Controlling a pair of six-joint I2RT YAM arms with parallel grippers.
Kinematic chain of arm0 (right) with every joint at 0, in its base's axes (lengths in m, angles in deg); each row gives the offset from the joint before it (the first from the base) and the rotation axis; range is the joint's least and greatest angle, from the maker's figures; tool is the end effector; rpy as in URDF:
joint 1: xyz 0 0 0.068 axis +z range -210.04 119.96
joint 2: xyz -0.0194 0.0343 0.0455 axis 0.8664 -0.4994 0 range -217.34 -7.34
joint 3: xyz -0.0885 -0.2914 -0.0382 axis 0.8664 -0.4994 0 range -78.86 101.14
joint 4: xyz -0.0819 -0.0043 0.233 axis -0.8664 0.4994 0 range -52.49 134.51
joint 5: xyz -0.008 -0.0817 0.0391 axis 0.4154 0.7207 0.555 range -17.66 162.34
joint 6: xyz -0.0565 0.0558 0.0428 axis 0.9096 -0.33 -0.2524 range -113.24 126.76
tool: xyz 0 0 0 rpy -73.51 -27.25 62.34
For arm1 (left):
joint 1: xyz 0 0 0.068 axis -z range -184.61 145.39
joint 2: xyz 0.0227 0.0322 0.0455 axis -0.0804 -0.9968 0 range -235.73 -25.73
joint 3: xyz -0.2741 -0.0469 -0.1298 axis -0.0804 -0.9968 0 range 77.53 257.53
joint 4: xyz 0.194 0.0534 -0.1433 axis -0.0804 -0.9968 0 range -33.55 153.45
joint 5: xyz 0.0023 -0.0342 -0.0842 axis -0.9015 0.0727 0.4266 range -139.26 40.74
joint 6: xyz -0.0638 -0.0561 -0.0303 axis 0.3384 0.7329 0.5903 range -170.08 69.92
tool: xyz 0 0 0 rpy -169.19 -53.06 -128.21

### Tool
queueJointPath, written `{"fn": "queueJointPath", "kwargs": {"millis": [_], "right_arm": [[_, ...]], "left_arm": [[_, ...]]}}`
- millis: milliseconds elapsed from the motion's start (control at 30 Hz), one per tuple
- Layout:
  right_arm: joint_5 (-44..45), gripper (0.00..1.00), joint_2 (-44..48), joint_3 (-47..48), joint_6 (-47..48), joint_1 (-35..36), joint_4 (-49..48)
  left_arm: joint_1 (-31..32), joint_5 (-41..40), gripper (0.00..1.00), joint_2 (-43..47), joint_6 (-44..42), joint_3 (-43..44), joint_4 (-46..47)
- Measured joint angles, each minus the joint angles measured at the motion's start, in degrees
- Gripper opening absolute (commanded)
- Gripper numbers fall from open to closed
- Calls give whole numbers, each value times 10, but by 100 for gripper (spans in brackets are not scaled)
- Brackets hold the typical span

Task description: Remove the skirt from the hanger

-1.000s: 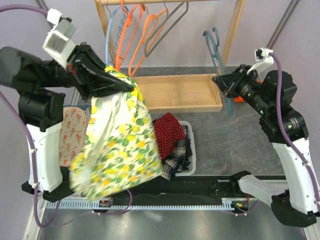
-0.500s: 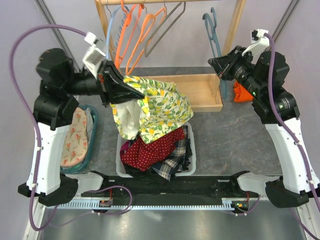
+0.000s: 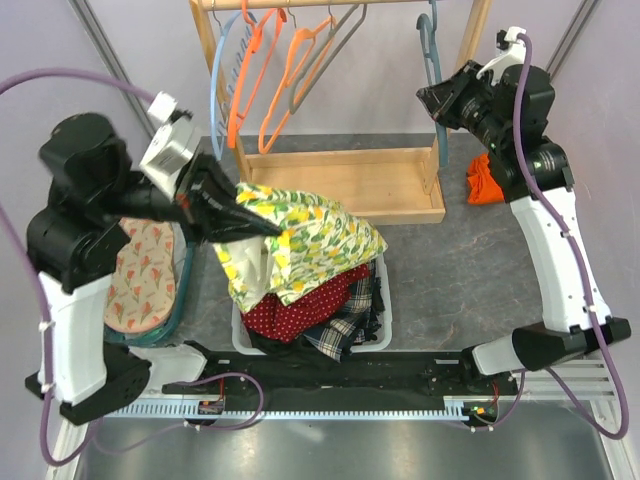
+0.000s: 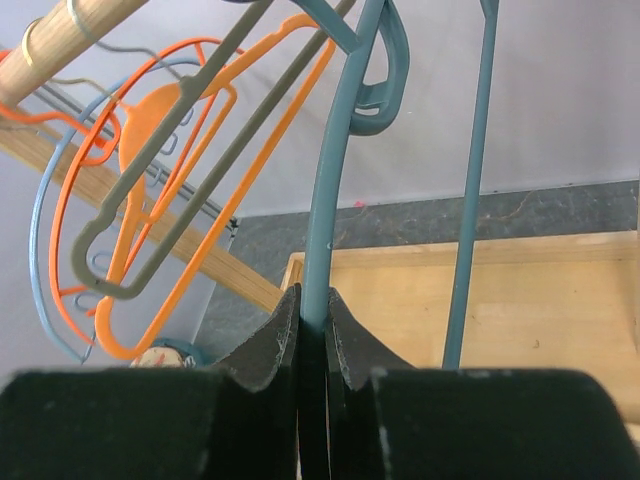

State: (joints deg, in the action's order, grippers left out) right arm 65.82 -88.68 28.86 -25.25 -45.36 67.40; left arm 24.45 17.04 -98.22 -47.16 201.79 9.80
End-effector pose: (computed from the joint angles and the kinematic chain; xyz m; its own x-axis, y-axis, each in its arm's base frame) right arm 0.2954 0.0869 0.5555 -0.2418 0.4810 -0.8427 -0.2751 0.7989 0.5349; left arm 0.0790 -0.1283 0.6126 -0.0793 0.0206 -0.9966 0.9924 -0.0924 -0.0809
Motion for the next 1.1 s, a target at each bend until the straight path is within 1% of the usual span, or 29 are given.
{"fn": "queueJointPath", "kwargs": {"millis": [33, 133, 233, 333, 467, 600, 733, 800, 833, 867, 933, 1000, 1100], "right_arm": [[-3, 0, -9, 6, -4, -4, -2], [-16, 0, -40, 28, -15, -17, -9], [-33, 0, -62, 47, -24, -20, -14], [-47, 0, -75, 61, -34, -21, -25], [-60, 0, -82, 71, -44, -23, -40], [-72, 0, -94, 80, -55, -27, -58], [-83, 0, -116, 94, -68, -39, -72], [-87, 0, -130, 98, -75, -46, -78], [-90, 0, -136, 98, -77, -49, -82], [-92, 0, -143, 98, -81, -52, -84], [-96, 0, -153, 98, -86, -56, -85], [-99, 0, -160, 96, -88, -60, -85], [-104, 0, -161, 85, -89, -62, -91]], "left_arm": [[2, 2, 2, 7, -3, -3, -3], [17, 3, 2, 57, -31, -74, -12], [43, -18, 2, 97, -76, -201, -30], [57, -62, 2, 96, -117, -296, -52], [64, -161, 2, 62, -164, -389, -61], [70, -256, 2, 47, -189, -427, -45], [95, -366, 2, 54, -212, -484, 19], [124, -422, 3, 63, -230, -535, 53], [135, -441, 14, 65, -237, -555, 65], [151, -467, 21, 69, -246, -582, 76], [180, -515, 32, 71, -263, -626, 95], [209, -562, 38, 71, -276, -661, 112], [238, -615, 57, 72, -286, -700, 141]]}}
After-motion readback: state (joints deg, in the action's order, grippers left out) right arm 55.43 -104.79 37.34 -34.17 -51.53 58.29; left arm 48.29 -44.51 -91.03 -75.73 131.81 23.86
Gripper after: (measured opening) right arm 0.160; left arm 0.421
